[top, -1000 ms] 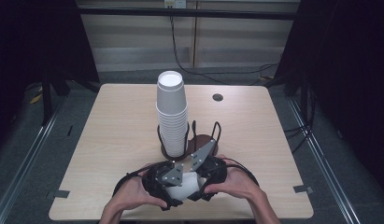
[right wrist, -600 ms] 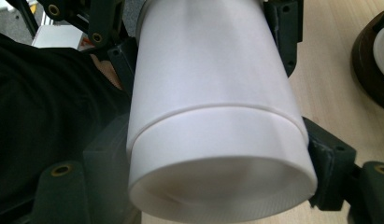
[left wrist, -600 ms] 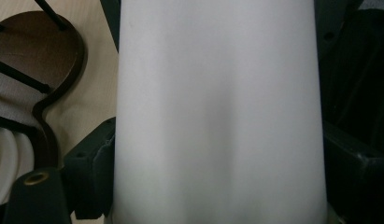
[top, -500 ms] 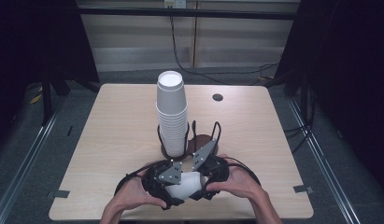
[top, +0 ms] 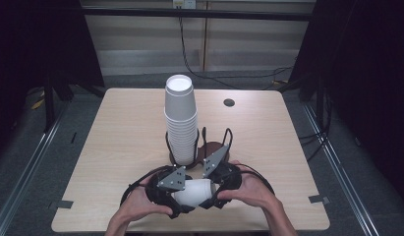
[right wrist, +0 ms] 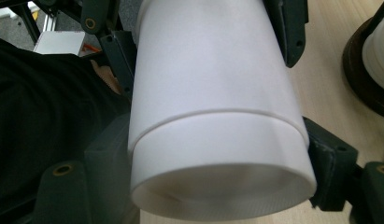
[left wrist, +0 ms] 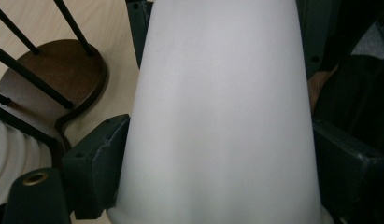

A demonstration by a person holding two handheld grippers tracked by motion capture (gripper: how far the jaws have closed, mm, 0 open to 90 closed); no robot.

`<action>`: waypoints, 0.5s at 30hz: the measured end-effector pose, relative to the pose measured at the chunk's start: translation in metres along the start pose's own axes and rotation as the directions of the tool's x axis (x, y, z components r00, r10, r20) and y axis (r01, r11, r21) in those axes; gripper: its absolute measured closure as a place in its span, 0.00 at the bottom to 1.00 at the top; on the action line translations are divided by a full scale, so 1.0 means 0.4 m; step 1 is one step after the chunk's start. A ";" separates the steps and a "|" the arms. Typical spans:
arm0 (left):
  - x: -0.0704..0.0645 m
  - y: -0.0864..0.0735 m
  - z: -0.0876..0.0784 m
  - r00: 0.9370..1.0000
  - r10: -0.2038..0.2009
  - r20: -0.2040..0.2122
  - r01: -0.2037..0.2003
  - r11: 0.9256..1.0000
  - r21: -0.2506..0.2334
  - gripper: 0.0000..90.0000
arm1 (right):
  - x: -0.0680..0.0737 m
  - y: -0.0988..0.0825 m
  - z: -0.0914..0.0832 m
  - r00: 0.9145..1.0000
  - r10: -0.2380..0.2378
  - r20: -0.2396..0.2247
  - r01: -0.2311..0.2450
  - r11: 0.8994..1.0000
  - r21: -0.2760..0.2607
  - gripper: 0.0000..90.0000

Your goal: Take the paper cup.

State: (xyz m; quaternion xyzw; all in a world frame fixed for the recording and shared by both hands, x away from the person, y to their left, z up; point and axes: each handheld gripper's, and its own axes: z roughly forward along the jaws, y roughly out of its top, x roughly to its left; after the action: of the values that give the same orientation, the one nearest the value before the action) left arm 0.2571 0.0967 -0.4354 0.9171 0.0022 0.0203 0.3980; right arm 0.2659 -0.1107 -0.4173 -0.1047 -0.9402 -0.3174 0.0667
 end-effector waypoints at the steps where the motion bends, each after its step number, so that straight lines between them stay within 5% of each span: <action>1: 0.000 0.000 -0.002 1.000 -0.005 0.003 0.005 1.000 -0.009 0.15 | 0.000 -0.001 -0.001 1.000 0.005 0.001 -0.005 1.000 -0.001 0.26; 9: -0.002 -0.008 -0.019 1.000 -0.005 -0.014 0.004 0.999 -0.045 0.14 | -0.006 0.000 -0.002 1.000 0.009 -0.016 -0.010 1.000 -0.024 0.25; 15: 0.006 -0.016 -0.039 0.999 -0.042 -0.007 0.041 0.992 -0.120 0.17 | -0.005 -0.007 -0.001 1.000 0.006 0.001 -0.006 0.999 -0.036 0.25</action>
State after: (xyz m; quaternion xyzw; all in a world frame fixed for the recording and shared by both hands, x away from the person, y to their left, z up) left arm 0.2591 0.1128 -0.4294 0.8913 0.0220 0.0162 0.4526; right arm 0.2674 -0.1133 -0.4189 -0.1088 -0.9341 -0.3338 0.0654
